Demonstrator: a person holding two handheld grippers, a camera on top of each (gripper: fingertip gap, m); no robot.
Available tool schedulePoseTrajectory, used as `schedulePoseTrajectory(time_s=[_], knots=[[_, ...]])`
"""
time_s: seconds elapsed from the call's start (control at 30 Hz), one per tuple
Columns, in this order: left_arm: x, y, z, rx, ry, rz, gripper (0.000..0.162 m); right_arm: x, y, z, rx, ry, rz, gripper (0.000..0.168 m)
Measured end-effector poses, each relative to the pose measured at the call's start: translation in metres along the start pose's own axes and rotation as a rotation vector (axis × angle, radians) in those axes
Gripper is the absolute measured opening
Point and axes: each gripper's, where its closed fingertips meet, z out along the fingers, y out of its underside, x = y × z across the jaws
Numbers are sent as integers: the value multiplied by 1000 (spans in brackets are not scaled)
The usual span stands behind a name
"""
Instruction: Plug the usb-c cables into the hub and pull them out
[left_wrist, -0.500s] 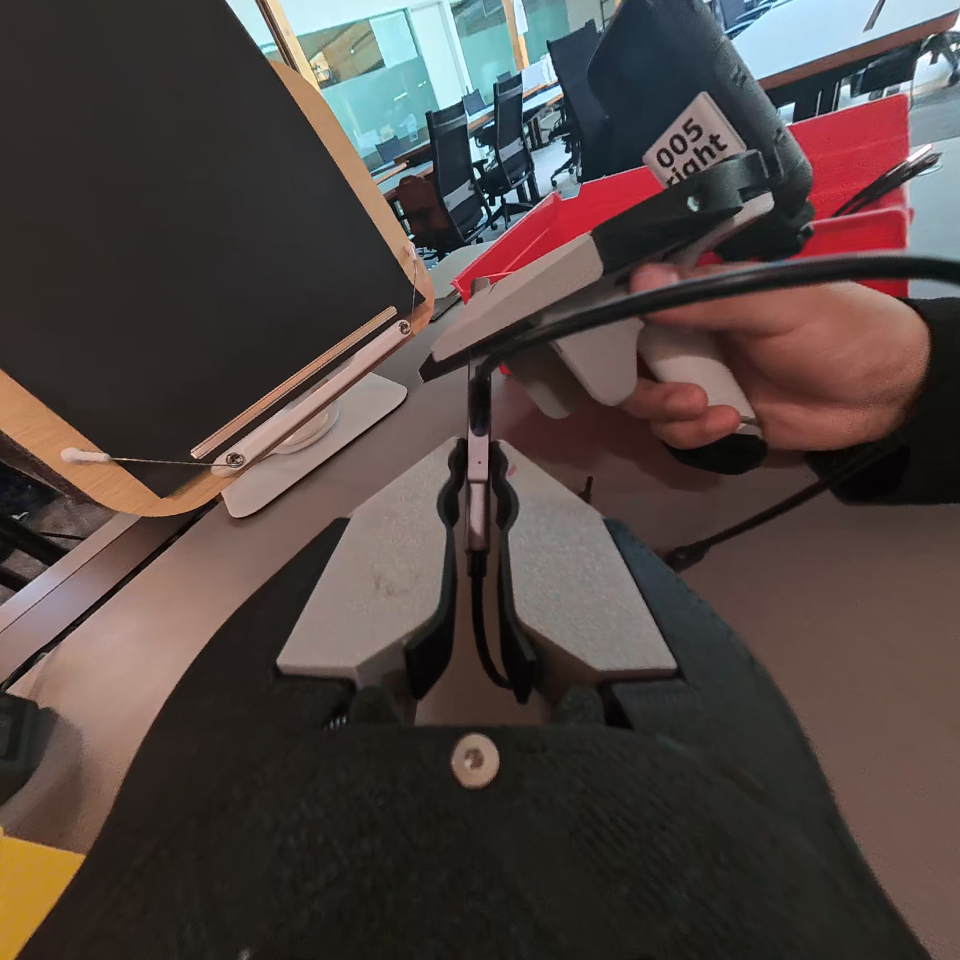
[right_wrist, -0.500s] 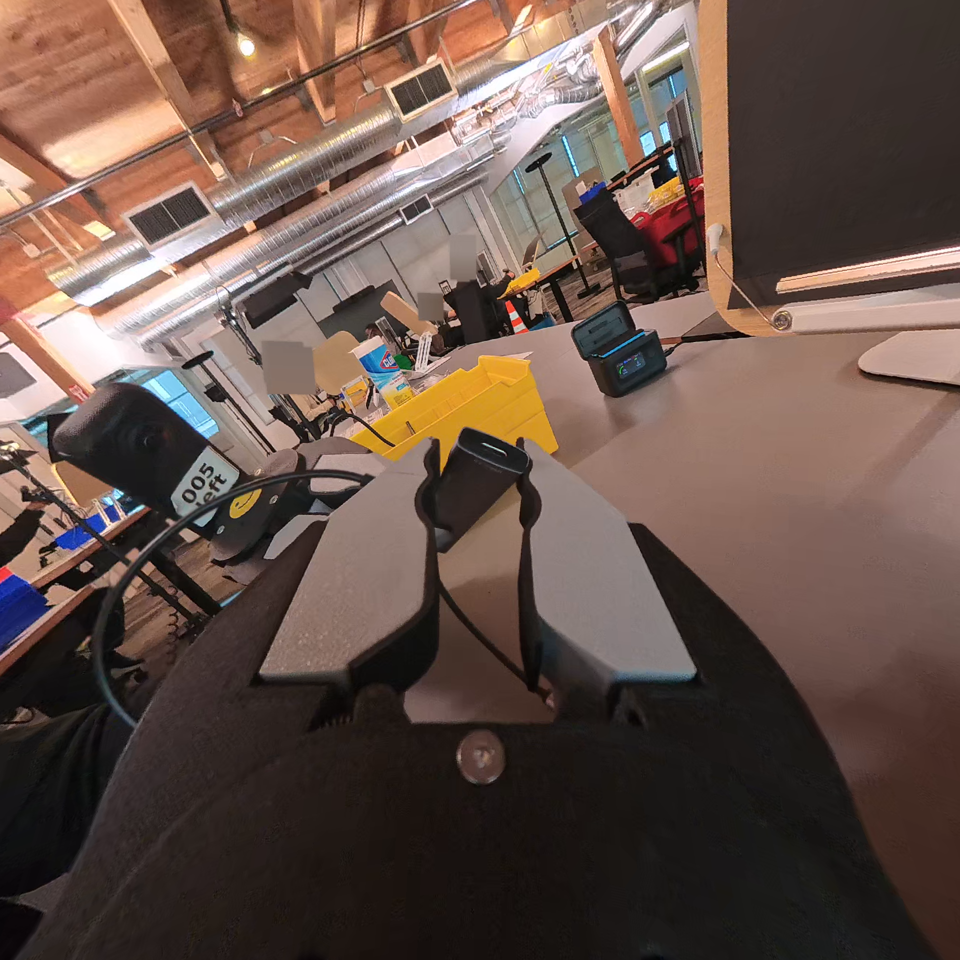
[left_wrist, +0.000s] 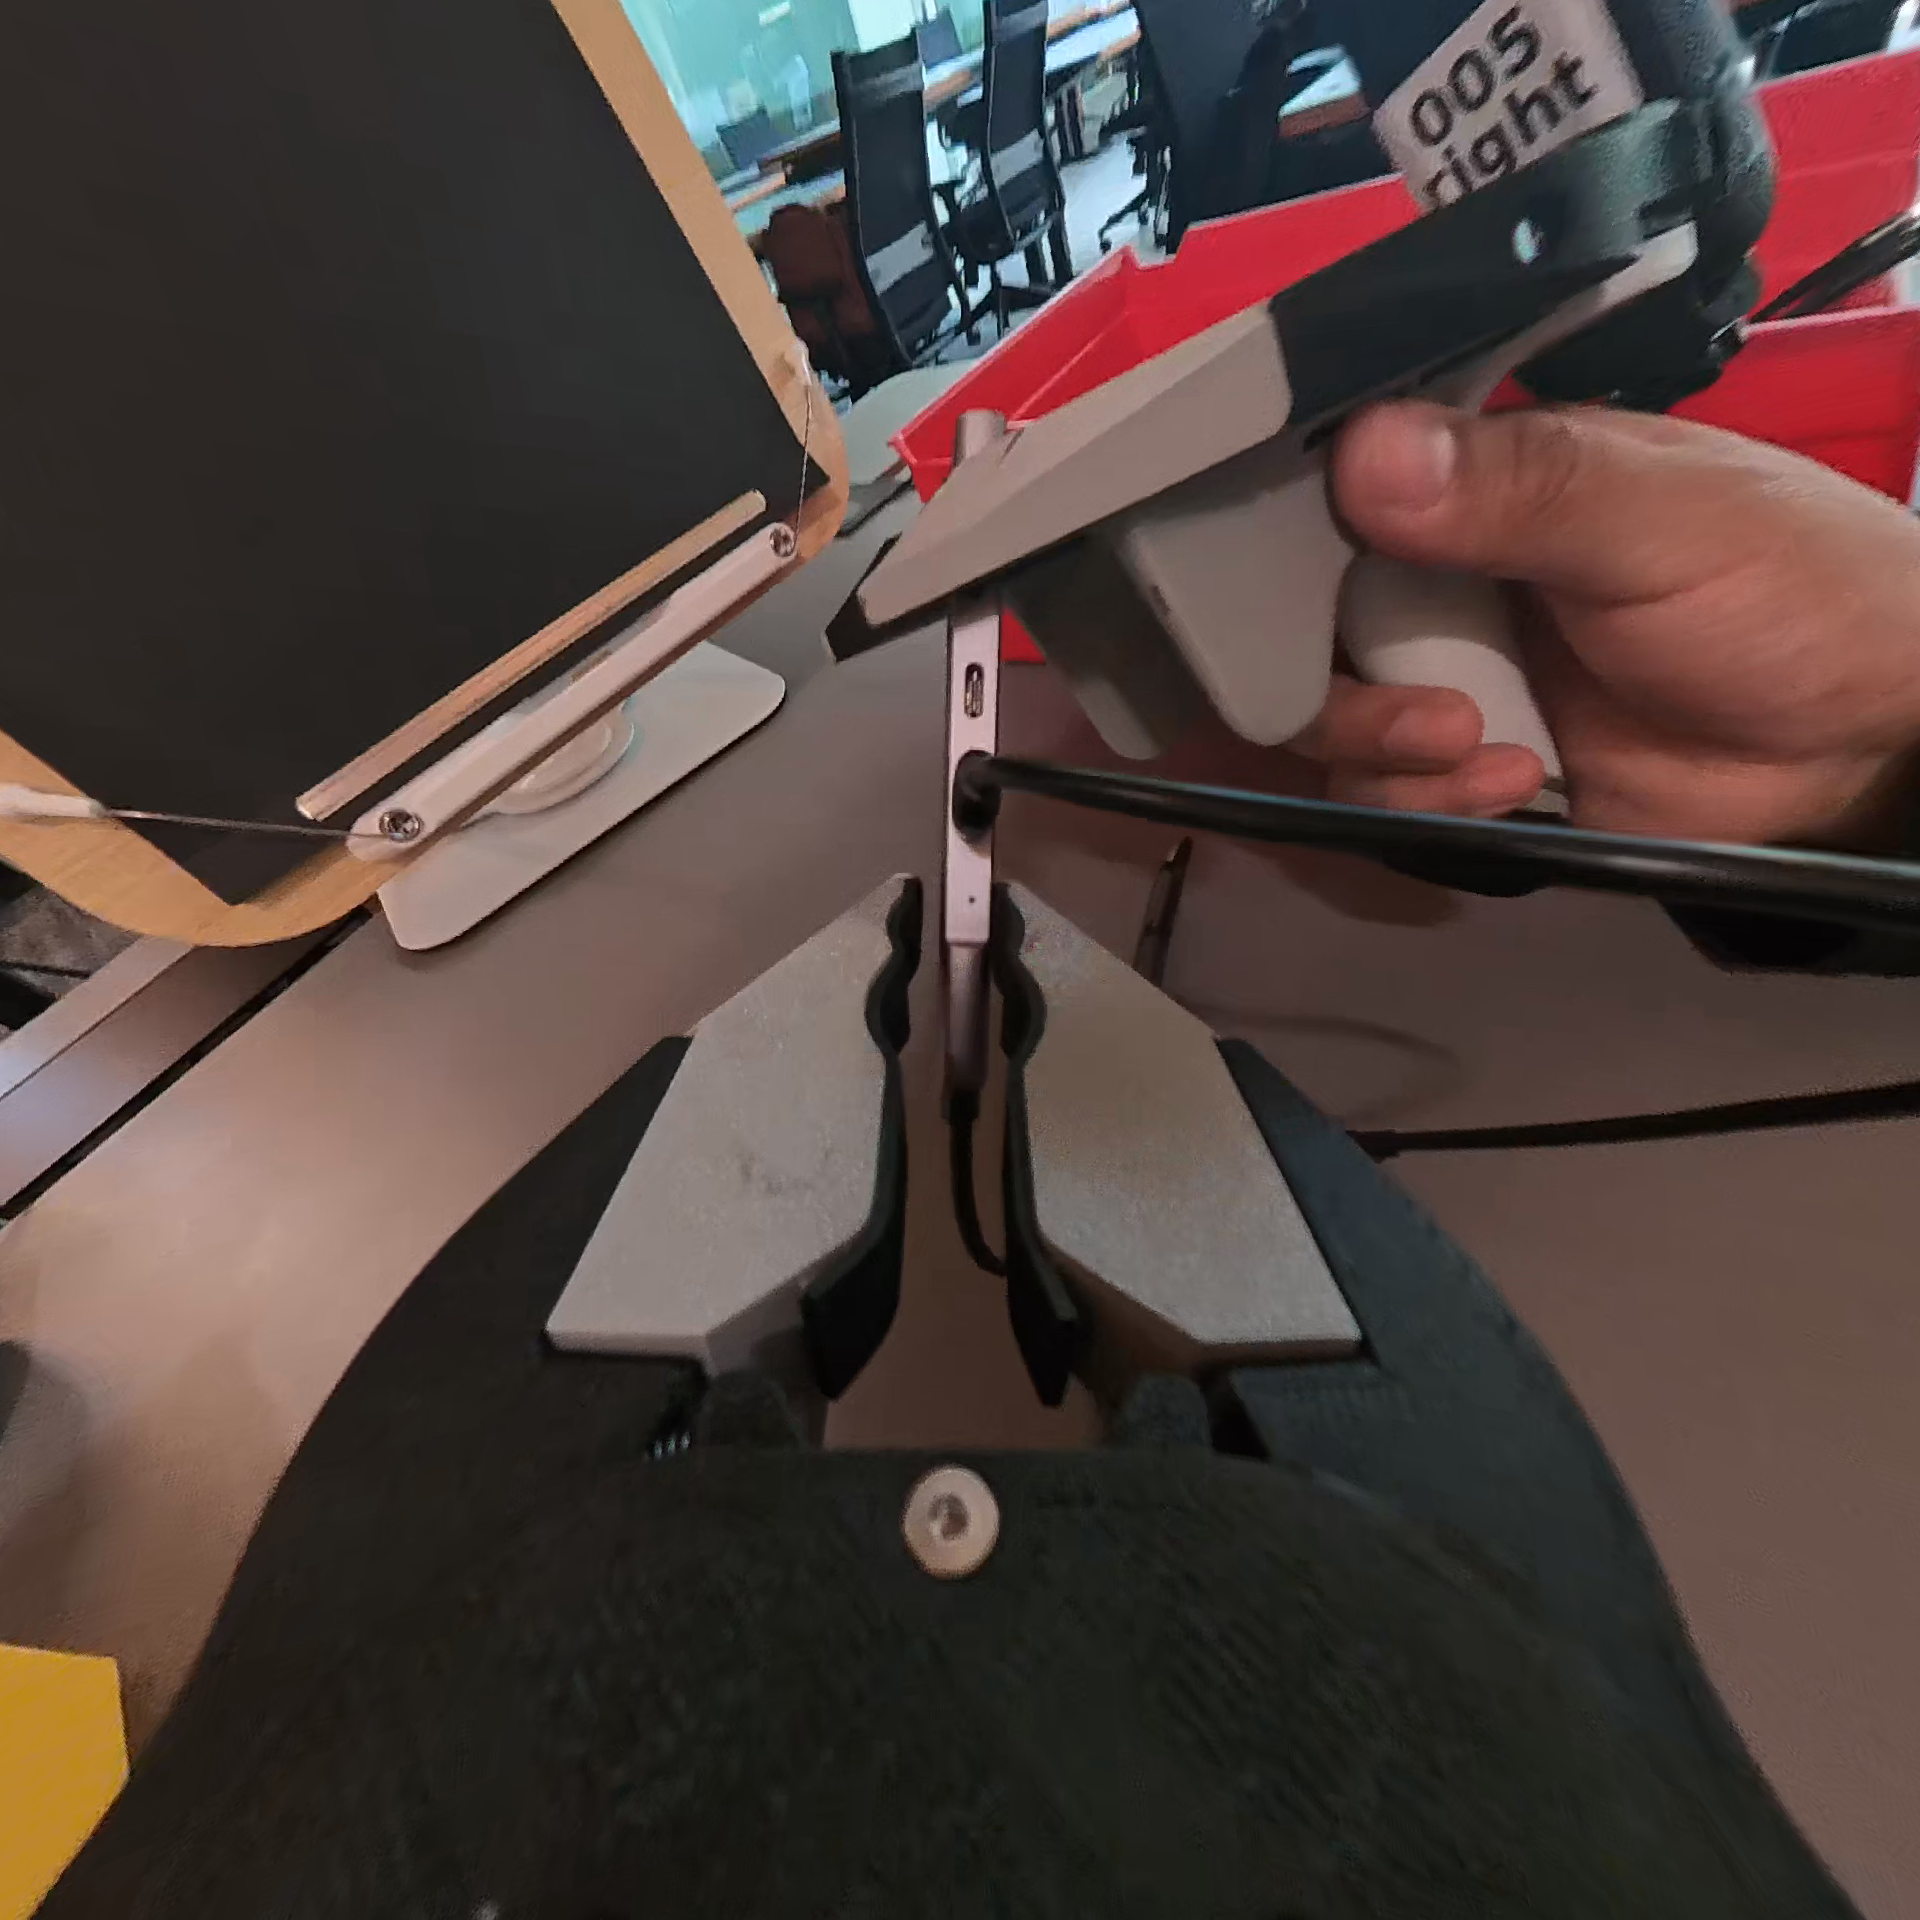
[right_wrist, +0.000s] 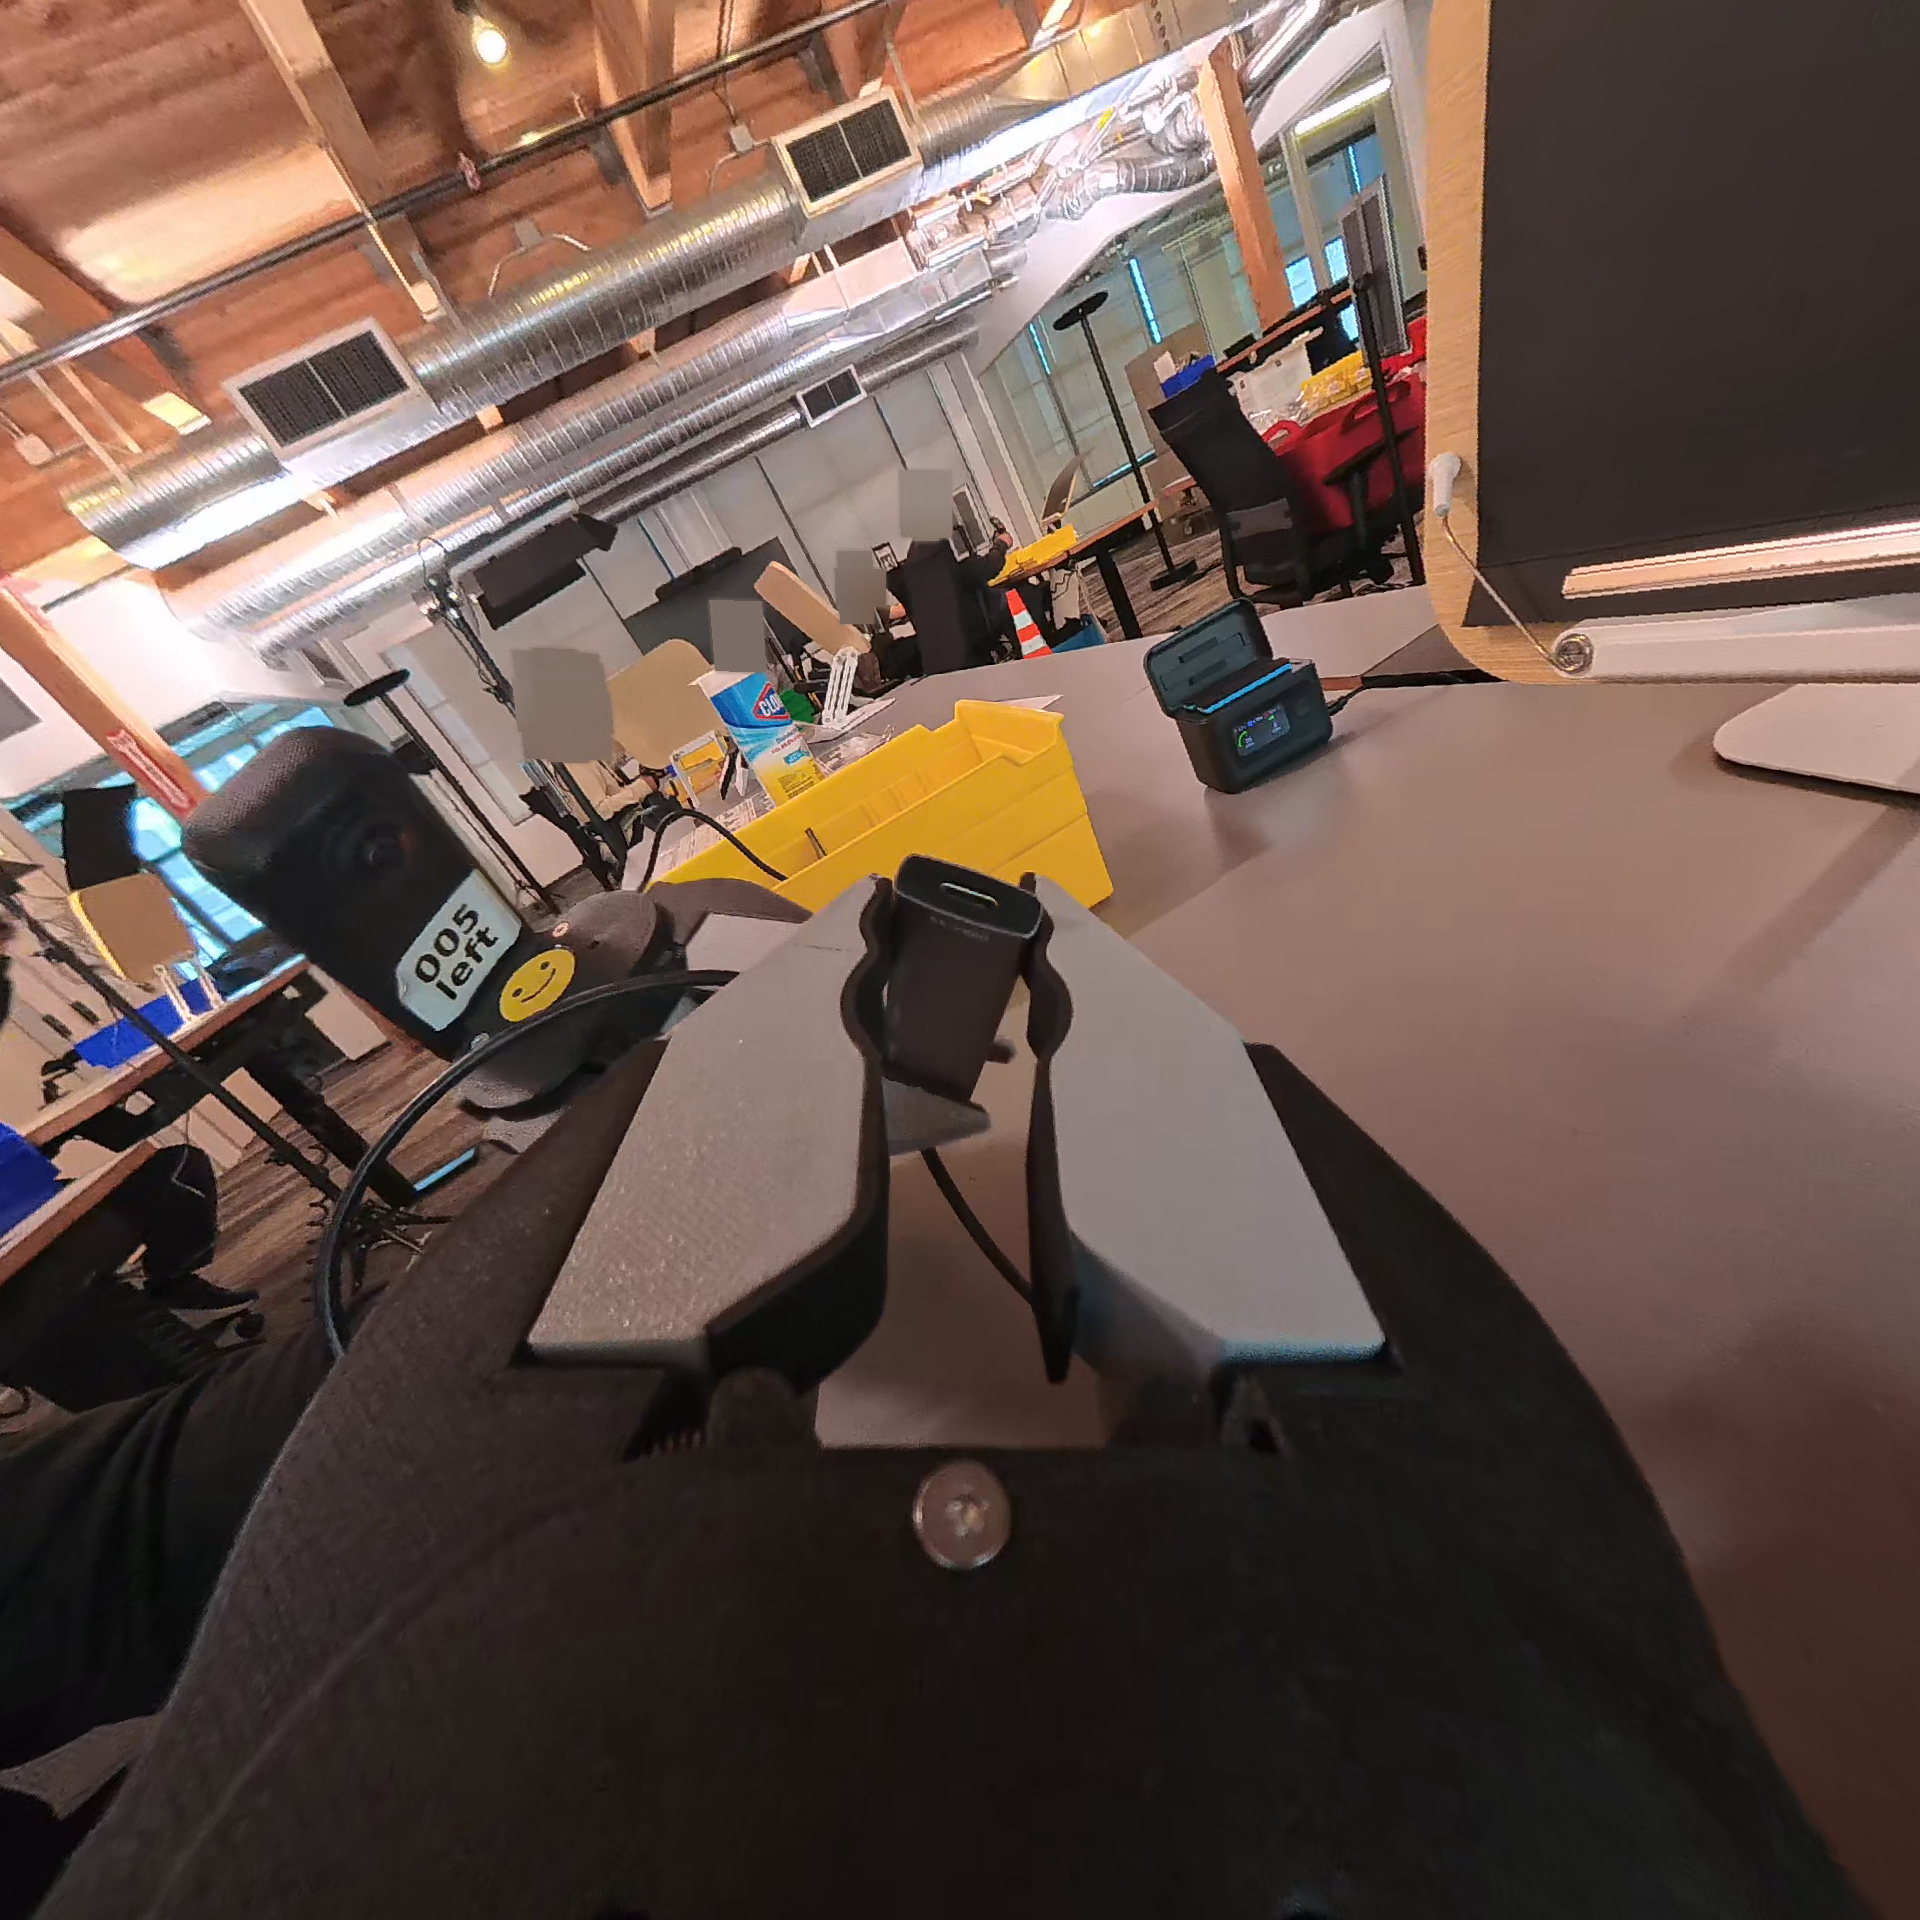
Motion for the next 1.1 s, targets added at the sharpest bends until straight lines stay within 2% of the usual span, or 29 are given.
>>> schedulePoseTrajectory(time_s=[0.17, 0.37, 0.67, 0.77, 0.93, 1.1], knots=[[2, 5, 4, -23, 6, 2, 12, -2, 0, 1, -1, -12, -3, 20], [1, 1, 1, -17, -54, 107, 7, -8, 6, 4, -26, -58, 20, 20], [-10, 10, 4, -94, -129, 119, 7, 9, 12, 5, -59, 73, -37, 25], [-16, 16, 5, -120, -142, 70, 7, 16, 13, 4, -70, 136, -84, 28], [-30, 30, 3, -150, -119, -124, 6, 18, 13, 3, -80, 210, -209, 31], [-29, 29, 4, -148, -120, -109, 6, 8, 28, 13, -161, 220, -365, 37]])
